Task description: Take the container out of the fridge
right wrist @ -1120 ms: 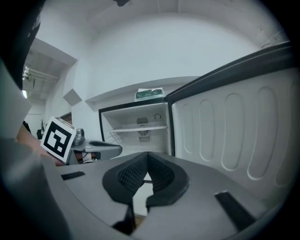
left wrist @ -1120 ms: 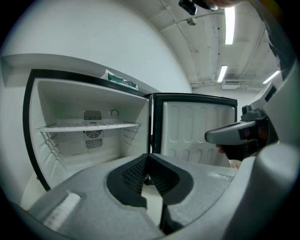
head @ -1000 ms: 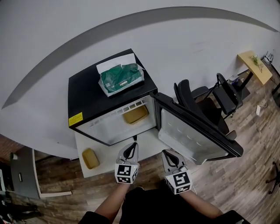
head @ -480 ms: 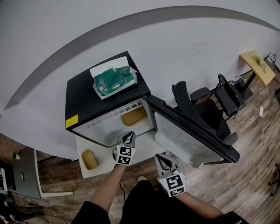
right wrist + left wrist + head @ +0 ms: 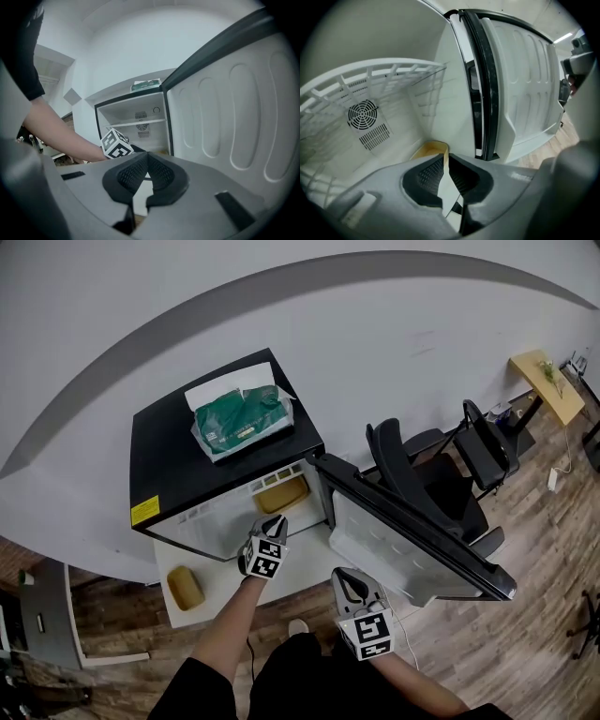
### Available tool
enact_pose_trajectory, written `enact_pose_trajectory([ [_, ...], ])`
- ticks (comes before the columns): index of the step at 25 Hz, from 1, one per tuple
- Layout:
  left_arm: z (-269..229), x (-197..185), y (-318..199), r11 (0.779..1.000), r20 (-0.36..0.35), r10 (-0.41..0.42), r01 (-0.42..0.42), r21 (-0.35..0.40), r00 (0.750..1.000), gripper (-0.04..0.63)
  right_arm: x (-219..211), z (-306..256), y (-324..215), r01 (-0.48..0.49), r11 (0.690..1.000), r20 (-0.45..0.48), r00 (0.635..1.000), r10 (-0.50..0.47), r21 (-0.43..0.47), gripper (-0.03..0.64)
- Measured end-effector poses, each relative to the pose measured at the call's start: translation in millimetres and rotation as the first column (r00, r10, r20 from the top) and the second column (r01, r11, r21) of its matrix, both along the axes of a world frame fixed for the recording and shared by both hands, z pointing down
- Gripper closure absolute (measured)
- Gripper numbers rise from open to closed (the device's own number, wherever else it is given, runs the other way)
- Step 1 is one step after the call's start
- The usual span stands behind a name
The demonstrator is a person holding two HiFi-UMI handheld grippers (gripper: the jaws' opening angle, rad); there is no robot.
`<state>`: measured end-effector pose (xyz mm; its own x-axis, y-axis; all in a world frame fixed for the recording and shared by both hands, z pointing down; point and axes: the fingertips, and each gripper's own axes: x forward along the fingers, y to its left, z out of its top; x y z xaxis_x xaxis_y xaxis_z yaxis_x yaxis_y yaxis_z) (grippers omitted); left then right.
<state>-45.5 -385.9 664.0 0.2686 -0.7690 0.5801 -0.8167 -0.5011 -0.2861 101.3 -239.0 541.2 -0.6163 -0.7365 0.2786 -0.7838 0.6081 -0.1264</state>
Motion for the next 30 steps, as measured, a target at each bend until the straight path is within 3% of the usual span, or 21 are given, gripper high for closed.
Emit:
enact_pose_trajectory([
  [4,21,-2,-8,0.998,0.044,0.04,-0.038,-0.055,0.998,0.571,-7,8,-1,0.008,1.0,-0.022,1.0,-0.009,-0.017,0.618],
  [7,29,-4,-19,0.996,0.053,0.051,-0.047,-0.07,0.997,0.501,-11,15,-1,0.012,0.999,-0.038,0.999,-0.013,-0.035,0.618],
  [15,60,-7,-44,0.982,0.098,0.129,-0.113,-0.154,0.987,0.393,-2,22,-22,-0.028,0.999,-0.086,0.996,0.024,-0.045,0.618],
  [30,109,-11,-75,0.95,0.156,0.212,-0.166,-0.264,0.965,0.377,9,44,-24,-0.104,0.989,-0.129,0.988,0.09,-0.108,0.618],
])
